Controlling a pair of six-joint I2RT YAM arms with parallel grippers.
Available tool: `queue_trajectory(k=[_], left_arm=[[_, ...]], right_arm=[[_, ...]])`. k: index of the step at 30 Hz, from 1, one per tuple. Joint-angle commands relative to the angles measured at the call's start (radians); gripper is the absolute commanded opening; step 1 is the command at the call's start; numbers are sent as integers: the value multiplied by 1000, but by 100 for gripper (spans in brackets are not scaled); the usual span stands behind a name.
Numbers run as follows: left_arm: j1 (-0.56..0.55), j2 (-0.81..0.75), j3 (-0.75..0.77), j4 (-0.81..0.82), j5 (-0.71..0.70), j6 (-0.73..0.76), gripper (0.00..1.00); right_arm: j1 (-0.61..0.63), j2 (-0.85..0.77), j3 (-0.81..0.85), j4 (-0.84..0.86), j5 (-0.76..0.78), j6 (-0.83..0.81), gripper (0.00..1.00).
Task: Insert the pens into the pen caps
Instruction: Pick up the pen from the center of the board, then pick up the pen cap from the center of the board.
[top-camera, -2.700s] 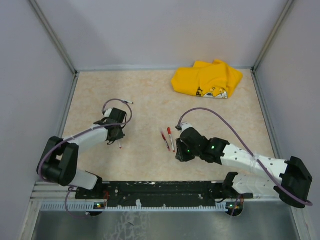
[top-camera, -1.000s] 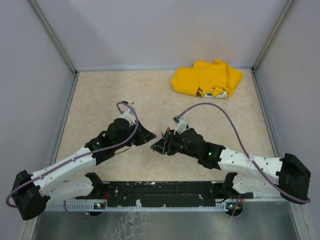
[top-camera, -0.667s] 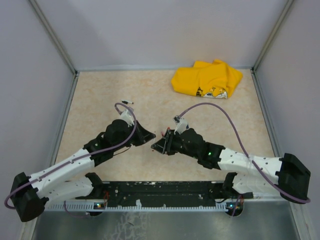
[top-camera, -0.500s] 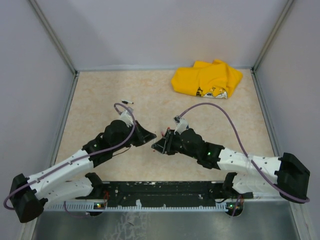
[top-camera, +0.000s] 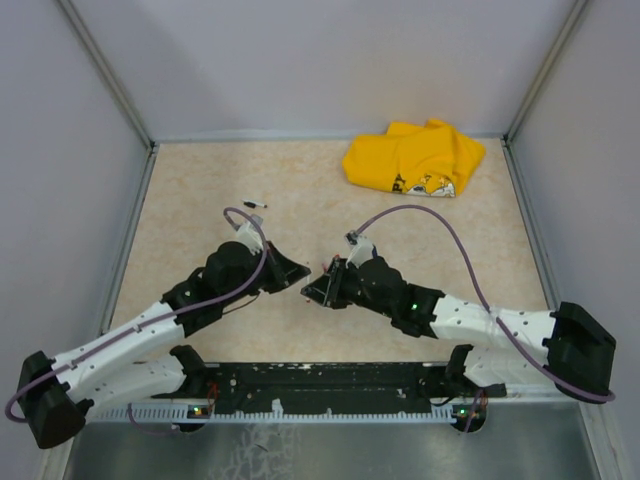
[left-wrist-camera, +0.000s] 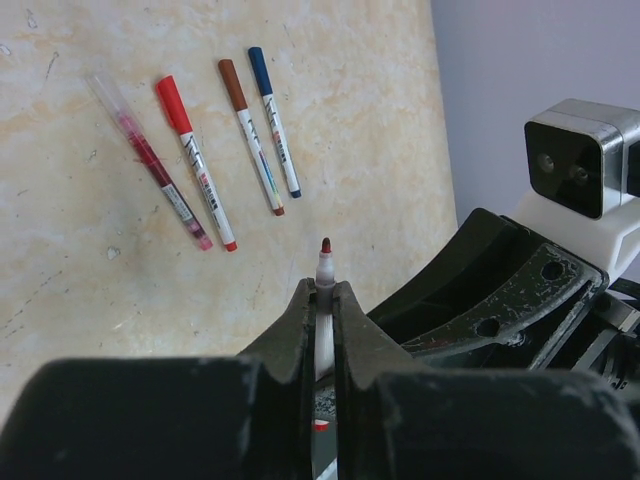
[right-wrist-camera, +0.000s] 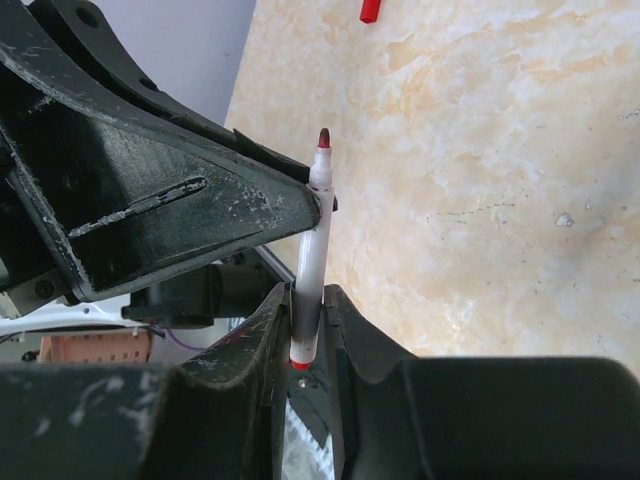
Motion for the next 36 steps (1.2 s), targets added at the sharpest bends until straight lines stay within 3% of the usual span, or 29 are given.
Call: queue_trajectory(k=[1,5,9,15,19,23,29,36], left_arm=[[-7,-26,-9,15,-19,-15,6],[-8,-37,-16,12,-24,-14,12],[-8,-50,1,-38,-73,23,36],[-4,-94,63,-213,-313,115,62],[16,-73,138,-354,-418,200,66],[81,-51,188,-394,-443,301,66],[339,25,235,-393,-264,458,63],[519,237,302,-455,-186,588,63]], right_arm=[[7,4,23,80,10,-1,16],[6,-10,16,69,24,-18,8],[7,-34,24,-2,55,-42,5],[7,-74,43,-173,110,-85,4],[7,-109,36,-264,138,-102,4],[7,-143,26,-319,144,-108,4],[7,-182,6,-355,133,-109,4],[7,-203,-3,-391,133,-116,4]])
